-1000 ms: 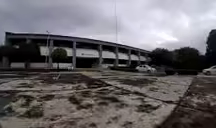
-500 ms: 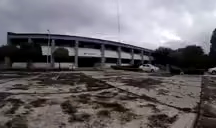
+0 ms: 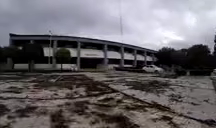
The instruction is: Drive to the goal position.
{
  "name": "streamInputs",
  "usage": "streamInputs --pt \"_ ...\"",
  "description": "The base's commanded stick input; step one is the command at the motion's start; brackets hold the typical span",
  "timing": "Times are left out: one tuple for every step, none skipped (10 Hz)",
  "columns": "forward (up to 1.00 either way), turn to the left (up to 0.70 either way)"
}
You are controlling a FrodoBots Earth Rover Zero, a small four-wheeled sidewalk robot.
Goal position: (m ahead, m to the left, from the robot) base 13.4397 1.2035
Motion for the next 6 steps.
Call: streamInputs --pt "0.7 0.0" --pt "0.7 0.0" --pt "0.7 0.0" --pt "0.7 0.0" --pt "0.7 0.0" --pt "0.7 0.0"
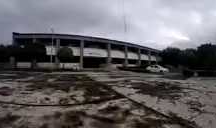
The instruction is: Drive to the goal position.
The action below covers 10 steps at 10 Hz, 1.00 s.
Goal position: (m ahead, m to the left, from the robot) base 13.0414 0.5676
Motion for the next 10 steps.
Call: streamInputs --pt "0.7 0.0" --pt "0.7 0.0" --pt "0.7 0.0" --pt "0.7 0.0" --pt "0.7 0.0" --pt "0.7 0.0" --pt "0.7 0.0" --pt "0.7 0.0" --pt "0.7 0.0" --pt "0.7 0.0"
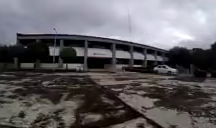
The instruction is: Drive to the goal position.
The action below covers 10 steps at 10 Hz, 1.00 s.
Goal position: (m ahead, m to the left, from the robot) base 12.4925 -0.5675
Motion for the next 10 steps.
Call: streamInputs --pt "0.7 0.0" --pt "0.7 0.0" --pt "0.7 0.0" --pt "0.7 0.0" --pt "0.7 0.0" --pt "0.7 0.0" --pt "0.7 0.0" --pt "0.7 0.0" --pt "0.7 0.0" --pt "0.7 0.0"
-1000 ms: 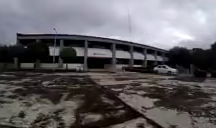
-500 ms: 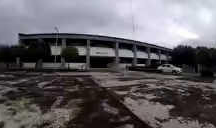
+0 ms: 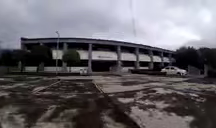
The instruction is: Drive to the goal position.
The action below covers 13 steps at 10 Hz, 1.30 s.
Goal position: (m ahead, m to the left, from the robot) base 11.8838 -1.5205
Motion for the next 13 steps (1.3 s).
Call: streamInputs --pt "0.7 0.0" --pt "0.7 0.0" --pt "0.7 0.0" --pt "0.7 0.0" --pt "0.7 0.0" --pt "0.7 0.0" --pt "0.7 0.0" --pt "0.7 0.0" --pt "0.7 0.0" --pt "0.7 0.0" --pt "0.7 0.0" --pt "0.7 0.0" --pt "0.7 0.0"
